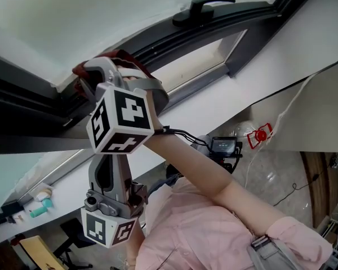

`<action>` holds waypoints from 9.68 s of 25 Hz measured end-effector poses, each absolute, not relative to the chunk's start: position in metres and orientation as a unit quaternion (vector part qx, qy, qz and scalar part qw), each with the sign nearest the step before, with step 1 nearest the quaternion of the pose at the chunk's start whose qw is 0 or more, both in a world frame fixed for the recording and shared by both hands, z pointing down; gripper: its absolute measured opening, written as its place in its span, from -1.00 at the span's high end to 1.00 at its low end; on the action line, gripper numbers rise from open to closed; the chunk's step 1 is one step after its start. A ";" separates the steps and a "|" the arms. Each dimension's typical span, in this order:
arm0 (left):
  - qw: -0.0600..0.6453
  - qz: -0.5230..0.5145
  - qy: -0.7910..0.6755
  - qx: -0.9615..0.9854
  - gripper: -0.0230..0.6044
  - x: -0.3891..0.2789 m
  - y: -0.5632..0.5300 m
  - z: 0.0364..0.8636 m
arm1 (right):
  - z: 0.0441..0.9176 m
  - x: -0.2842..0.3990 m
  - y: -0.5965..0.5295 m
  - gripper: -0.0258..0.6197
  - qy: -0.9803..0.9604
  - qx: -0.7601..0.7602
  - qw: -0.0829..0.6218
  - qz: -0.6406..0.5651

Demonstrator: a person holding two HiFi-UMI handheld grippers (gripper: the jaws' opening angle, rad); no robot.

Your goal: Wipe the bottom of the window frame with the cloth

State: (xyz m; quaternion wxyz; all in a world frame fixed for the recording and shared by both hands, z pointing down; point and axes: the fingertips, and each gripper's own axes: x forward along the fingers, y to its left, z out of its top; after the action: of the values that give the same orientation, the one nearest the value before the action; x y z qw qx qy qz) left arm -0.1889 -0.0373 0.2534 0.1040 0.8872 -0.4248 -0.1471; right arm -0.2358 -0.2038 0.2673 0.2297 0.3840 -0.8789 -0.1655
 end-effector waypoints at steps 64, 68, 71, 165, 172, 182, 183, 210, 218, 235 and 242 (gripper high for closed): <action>0.140 -0.047 -0.513 0.846 0.94 -0.215 -0.029 0.302 | 0.255 -0.136 -0.246 0.70 -0.871 0.428 0.220 -0.093; 0.133 -0.041 -0.511 0.848 0.94 -0.213 -0.034 0.301 | 0.257 -0.126 -0.250 0.70 -0.866 0.440 0.219 -0.089; 0.131 -0.043 -0.512 0.848 0.94 -0.213 -0.037 0.301 | 0.259 -0.123 -0.252 0.70 -0.865 0.443 0.220 -0.087; 0.143 -0.052 -0.548 0.823 0.94 -0.257 -0.024 0.299 | 0.224 -0.161 -0.203 0.70 -0.882 0.433 0.120 -0.140; 0.146 -0.051 -0.572 0.806 0.94 -0.282 0.003 0.301 | 0.244 -0.268 -0.155 0.70 -0.917 0.321 0.152 -0.181; 0.150 -0.058 -0.607 0.779 0.94 -0.312 0.032 0.305 | 0.272 -0.307 -0.155 0.70 -0.897 0.325 0.210 -0.211; 0.151 -0.059 -0.607 0.778 0.94 -0.313 0.034 0.306 | 0.272 -0.308 -0.155 0.70 -0.895 0.329 0.212 -0.213; 0.148 -0.071 -0.595 0.787 0.94 -0.308 0.046 0.305 | 0.274 -0.291 -0.163 0.71 -0.895 0.346 0.206 -0.191; 0.148 -0.071 -0.593 0.788 0.94 -0.304 0.048 0.305 | 0.274 -0.278 -0.167 0.70 -0.893 0.357 0.204 -0.183; 0.155 -0.065 -0.589 0.791 0.94 -0.291 0.047 0.310 | 0.275 -0.250 -0.174 0.70 -0.891 0.375 0.194 -0.169; 0.155 -0.060 -0.580 0.797 0.94 -0.272 0.035 0.309 | 0.273 -0.242 -0.175 0.70 -0.896 0.364 0.191 -0.170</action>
State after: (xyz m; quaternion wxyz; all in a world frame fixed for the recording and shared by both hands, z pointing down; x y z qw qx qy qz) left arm -0.2716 0.0355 0.3094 0.1552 0.7974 -0.5800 -0.0604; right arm -0.2422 -0.1753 0.2731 0.1908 0.3639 -0.8957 -0.1703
